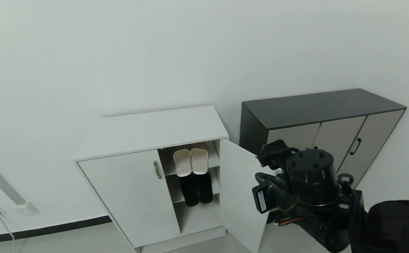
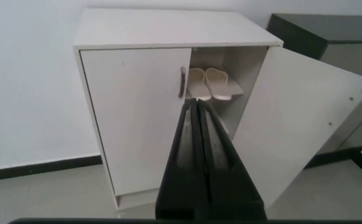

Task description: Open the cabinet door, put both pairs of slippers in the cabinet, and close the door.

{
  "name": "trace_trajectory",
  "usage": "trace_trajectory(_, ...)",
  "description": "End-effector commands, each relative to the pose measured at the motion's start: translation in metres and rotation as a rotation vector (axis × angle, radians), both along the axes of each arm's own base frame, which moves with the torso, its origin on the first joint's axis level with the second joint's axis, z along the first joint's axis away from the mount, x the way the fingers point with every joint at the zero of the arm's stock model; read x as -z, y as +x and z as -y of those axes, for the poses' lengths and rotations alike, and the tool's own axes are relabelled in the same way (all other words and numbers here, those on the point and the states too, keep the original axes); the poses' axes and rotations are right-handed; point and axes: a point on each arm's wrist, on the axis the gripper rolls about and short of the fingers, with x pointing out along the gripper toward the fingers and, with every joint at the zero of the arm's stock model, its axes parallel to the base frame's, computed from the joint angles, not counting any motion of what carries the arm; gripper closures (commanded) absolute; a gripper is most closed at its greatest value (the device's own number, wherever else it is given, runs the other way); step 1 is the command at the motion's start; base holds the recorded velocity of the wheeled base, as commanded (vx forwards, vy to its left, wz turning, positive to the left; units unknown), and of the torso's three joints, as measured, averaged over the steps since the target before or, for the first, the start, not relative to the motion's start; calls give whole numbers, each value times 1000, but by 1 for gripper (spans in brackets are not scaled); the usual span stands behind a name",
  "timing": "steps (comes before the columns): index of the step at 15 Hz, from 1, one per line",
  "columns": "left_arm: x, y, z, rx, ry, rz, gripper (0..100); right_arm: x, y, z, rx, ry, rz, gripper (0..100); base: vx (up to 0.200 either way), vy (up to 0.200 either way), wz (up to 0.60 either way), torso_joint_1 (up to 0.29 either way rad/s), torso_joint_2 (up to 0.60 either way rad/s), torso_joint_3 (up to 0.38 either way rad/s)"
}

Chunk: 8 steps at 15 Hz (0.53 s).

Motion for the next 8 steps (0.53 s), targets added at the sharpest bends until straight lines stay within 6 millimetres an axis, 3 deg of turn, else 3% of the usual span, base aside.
trace_trajectory(1,0,0,0,-1,0,-1,100,-7,30,14,94,28,20,100,0,0,0,0,0,0)
trace_trajectory(5,0,0,0,-1,-1,-1,100,-8,79,30,180,66,-52,100,0,0,0,0,0,0)
trace_trajectory(8,0,0,0,-1,-1,-1,100,5,111,35,238,88,-117,100,0,0,0,0,0,0)
